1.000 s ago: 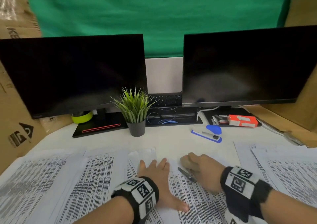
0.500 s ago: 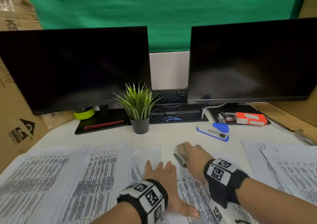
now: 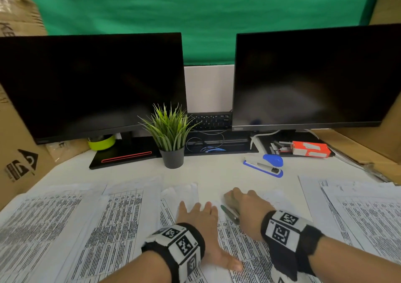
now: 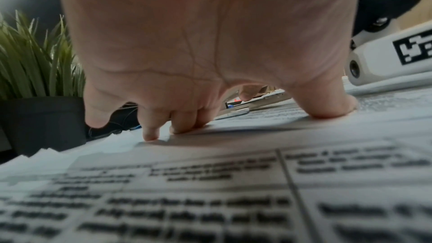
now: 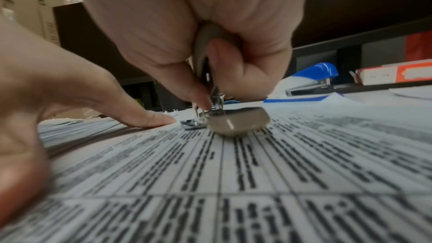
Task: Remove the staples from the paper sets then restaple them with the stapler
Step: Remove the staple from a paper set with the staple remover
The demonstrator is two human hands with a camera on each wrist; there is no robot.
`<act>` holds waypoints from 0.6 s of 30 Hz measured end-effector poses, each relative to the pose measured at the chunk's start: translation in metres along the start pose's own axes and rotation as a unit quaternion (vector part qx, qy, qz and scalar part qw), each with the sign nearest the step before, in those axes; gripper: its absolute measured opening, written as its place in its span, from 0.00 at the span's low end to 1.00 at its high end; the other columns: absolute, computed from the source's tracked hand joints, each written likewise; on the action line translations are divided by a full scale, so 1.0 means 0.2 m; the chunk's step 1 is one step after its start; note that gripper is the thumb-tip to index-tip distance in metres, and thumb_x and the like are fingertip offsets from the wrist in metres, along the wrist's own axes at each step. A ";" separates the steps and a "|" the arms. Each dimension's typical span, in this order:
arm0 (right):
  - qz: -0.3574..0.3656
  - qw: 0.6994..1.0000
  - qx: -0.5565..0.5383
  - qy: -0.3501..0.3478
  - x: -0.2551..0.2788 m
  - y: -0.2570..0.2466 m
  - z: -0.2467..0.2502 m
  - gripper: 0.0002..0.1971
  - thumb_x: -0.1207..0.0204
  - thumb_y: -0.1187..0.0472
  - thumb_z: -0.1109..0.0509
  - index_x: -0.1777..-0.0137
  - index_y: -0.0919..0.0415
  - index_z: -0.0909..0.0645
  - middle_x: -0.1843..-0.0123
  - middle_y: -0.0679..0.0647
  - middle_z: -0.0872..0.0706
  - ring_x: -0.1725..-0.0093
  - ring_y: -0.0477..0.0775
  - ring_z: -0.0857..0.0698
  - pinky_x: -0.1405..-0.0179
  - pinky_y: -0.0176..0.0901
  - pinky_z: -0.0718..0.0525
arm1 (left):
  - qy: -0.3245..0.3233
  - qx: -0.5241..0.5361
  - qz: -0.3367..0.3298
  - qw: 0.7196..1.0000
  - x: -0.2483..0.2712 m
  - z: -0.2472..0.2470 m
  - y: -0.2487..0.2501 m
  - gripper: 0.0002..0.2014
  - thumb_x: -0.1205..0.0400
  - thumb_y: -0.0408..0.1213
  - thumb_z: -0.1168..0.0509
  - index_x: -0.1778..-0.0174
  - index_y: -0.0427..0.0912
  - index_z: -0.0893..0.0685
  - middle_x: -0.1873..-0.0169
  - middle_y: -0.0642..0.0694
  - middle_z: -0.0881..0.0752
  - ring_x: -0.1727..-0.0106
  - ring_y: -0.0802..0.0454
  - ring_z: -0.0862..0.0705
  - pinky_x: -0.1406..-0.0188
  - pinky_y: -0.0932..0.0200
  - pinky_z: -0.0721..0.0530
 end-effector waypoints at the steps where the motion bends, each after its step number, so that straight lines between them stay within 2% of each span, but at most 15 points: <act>1: 0.001 1.000 -0.001 -0.002 -0.02 0.00 -0.01 0.26 0.26 0.69 0.35 0.30 0.54 0.38 0.40 0.56 0.29 0.53 0.58 0.24 0.56 0.45 0.21 | 0.000 -0.003 -0.002 1.000 0.00 0.00 0.00 0.67 0.38 0.83 0.41 0.16 0.45 0.66 0.15 0.49 0.63 0.14 0.44 0.61 0.21 0.31 0.67; 3: -0.002 1.000 -0.009 -0.001 -0.05 -0.02 -0.03 0.26 0.26 0.67 0.35 0.31 0.53 0.38 0.35 0.58 0.28 0.53 0.58 0.24 0.59 0.42 0.23 | 0.003 -0.008 -0.004 1.000 0.00 0.00 0.00 0.67 0.37 0.83 0.41 0.16 0.45 0.66 0.15 0.49 0.62 0.14 0.44 0.60 0.21 0.31 0.67; 6: -0.032 0.999 -0.039 0.011 -0.11 -0.04 -0.03 0.30 0.25 0.65 0.32 0.26 0.53 0.40 0.34 0.58 0.29 0.43 0.60 0.19 0.54 0.41 0.25 | 0.009 -0.001 -0.002 1.000 0.01 0.01 0.00 0.67 0.37 0.83 0.41 0.16 0.46 0.66 0.15 0.50 0.62 0.14 0.45 0.60 0.22 0.31 0.69; 8: -0.038 0.998 -0.054 0.018 -0.18 -0.06 -0.01 0.28 0.23 0.64 0.33 0.26 0.54 0.40 0.33 0.60 0.29 0.39 0.60 0.20 0.49 0.43 0.24 | 0.010 0.007 -0.002 1.000 0.01 0.01 0.00 0.67 0.38 0.82 0.40 0.16 0.47 0.65 0.15 0.50 0.61 0.14 0.45 0.60 0.22 0.31 0.69; 11: -0.017 0.997 -0.062 0.044 -0.23 -0.07 0.07 0.22 0.22 0.64 0.38 0.29 0.57 0.36 0.33 0.61 0.25 0.44 0.60 0.20 0.49 0.46 0.22 | 0.012 0.006 0.004 1.000 0.01 0.01 0.00 0.67 0.38 0.82 0.40 0.15 0.46 0.64 0.14 0.50 0.61 0.14 0.45 0.60 0.21 0.30 0.68; 15: -0.007 0.994 -0.080 0.072 -0.16 0.06 0.18 0.24 0.24 0.66 0.35 0.29 0.60 0.32 0.39 0.61 0.19 0.42 0.61 0.17 0.44 0.50 0.18 | 0.008 -0.020 0.001 1.000 0.02 0.03 0.02 0.66 0.37 0.82 0.41 0.15 0.43 0.63 0.14 0.46 0.59 0.14 0.43 0.58 0.21 0.31 0.68; 18: 0.027 0.998 -0.043 0.047 -0.02 0.14 0.17 0.22 0.21 0.63 0.37 0.27 0.57 0.32 0.39 0.59 0.20 0.49 0.56 0.20 0.46 0.45 0.20 | 0.020 -0.019 -0.005 1.000 0.02 0.05 0.02 0.67 0.37 0.81 0.38 0.15 0.41 0.62 0.14 0.45 0.58 0.14 0.44 0.59 0.21 0.31 0.68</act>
Point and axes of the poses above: each hand's wrist, its own x-axis away from the middle knuckle, its own z-axis out of the back of the hand, y = z × x, the point moved 8 cm from there along -x, towards the middle knuckle
